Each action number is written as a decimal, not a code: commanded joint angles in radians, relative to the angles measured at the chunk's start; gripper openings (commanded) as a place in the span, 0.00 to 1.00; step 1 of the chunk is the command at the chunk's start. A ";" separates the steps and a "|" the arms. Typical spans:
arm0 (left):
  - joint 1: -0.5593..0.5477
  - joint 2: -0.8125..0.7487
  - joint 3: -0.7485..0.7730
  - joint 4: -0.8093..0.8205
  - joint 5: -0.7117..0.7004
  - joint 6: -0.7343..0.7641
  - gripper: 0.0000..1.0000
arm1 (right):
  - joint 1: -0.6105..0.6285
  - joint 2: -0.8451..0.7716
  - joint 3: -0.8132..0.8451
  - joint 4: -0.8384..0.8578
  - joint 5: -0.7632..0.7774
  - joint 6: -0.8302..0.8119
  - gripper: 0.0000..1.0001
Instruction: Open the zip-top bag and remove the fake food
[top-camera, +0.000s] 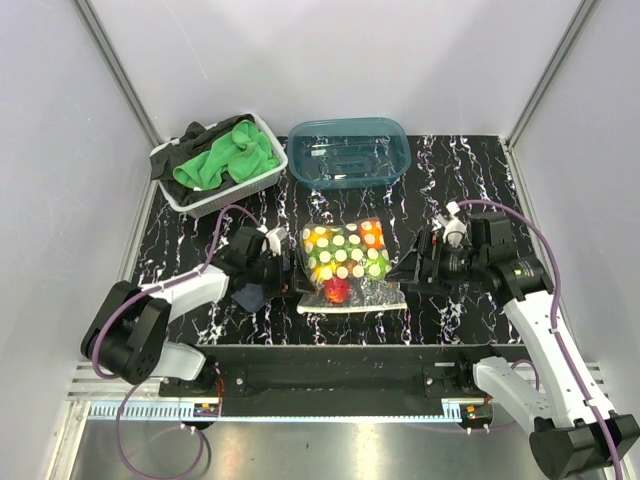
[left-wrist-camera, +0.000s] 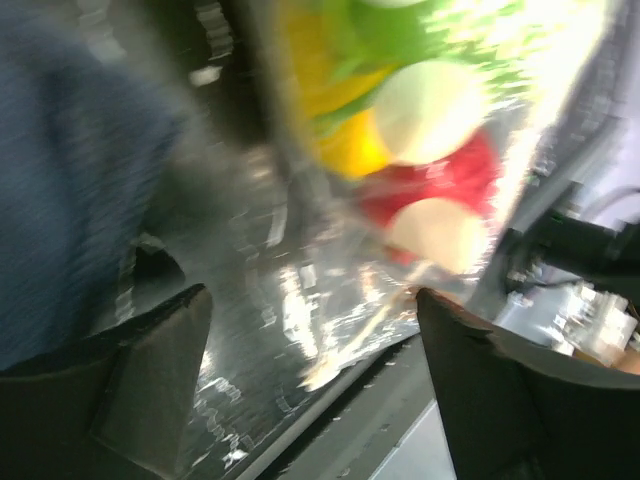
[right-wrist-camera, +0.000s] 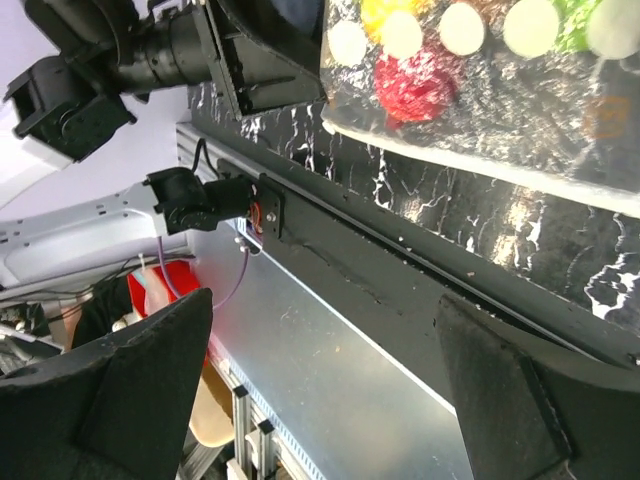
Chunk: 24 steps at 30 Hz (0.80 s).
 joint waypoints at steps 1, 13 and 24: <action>0.004 0.058 -0.012 0.205 0.207 -0.025 0.77 | 0.017 -0.022 -0.034 0.062 -0.091 0.010 1.00; -0.003 0.072 -0.121 0.464 0.327 -0.175 0.37 | 0.068 -0.029 -0.091 0.090 -0.089 -0.034 1.00; -0.010 -0.010 -0.078 0.468 0.331 -0.368 0.00 | 0.444 0.087 0.024 0.148 0.402 -0.089 1.00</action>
